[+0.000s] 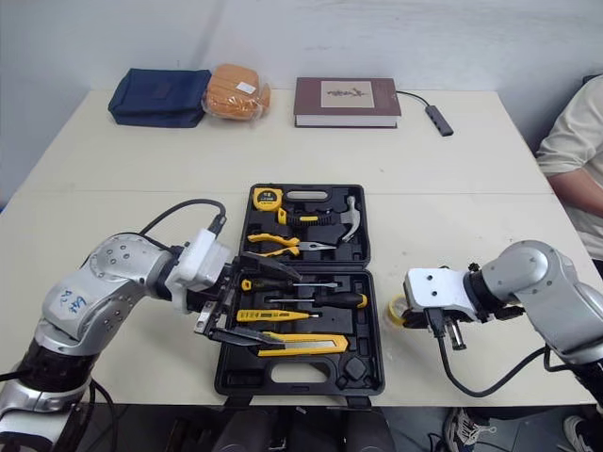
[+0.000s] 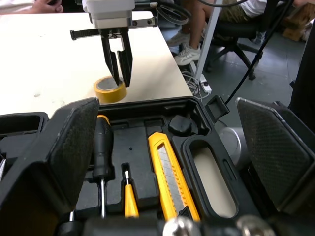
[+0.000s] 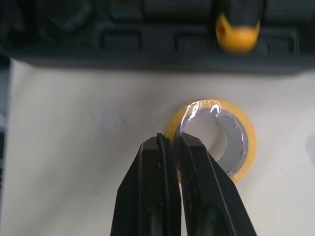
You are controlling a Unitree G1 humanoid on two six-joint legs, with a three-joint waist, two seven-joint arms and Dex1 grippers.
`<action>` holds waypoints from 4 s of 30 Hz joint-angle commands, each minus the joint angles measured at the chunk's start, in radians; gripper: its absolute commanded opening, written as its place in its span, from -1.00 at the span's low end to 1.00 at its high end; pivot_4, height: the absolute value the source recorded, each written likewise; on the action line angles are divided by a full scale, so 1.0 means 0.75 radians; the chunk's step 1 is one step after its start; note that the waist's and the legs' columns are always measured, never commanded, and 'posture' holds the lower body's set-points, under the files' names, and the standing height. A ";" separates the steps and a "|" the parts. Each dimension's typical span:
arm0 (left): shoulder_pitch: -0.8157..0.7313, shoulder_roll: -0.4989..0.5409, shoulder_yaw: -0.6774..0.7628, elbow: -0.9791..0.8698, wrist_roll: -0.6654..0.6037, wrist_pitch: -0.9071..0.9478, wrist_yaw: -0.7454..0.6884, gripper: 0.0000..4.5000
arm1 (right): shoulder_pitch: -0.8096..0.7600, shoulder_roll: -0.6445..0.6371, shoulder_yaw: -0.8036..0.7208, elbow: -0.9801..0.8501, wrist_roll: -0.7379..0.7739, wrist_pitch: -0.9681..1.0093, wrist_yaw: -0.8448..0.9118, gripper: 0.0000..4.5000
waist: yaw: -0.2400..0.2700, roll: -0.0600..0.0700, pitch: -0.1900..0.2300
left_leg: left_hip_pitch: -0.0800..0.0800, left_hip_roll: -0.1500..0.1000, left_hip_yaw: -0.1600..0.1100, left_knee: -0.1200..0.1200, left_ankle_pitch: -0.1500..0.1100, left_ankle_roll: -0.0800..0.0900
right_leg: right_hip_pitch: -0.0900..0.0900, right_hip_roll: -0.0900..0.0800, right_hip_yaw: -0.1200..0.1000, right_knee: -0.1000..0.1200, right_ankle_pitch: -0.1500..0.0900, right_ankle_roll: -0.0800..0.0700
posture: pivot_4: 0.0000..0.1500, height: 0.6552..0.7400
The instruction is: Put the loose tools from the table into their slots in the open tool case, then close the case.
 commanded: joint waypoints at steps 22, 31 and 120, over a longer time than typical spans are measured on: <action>0.110 0.053 -0.107 -0.101 0.056 -0.083 -0.137 1.00 | 0.272 0.105 0.057 -0.443 0.172 0.077 -0.129 -0.98 | 0.000 0.000 0.000 | 0.000 0.000 -0.001 0.000 -0.001 0.002 | 0.001 -0.001 0.000 0.000 0.000 0.000 | 1.00 1.00; 0.106 0.053 -0.105 -0.103 0.059 -0.071 -0.147 1.00 | 0.267 0.130 0.135 -0.384 0.086 0.025 -0.147 -0.98 | -0.002 -0.004 -0.002 | 0.002 0.000 -0.001 0.000 -0.001 0.001 | 0.002 0.000 0.000 0.000 0.000 0.000 | 1.00 1.00; 0.043 -0.131 0.072 0.774 0.555 -0.334 0.295 -0.98 | -0.048 0.581 -0.051 0.339 0.007 0.059 -0.618 -1.00 | -0.018 -0.002 -0.001 | -0.001 -0.001 -0.002 -0.001 -0.003 0.001 | -0.001 -0.003 -0.005 0.007 -0.001 -0.001 | 1.00 1.00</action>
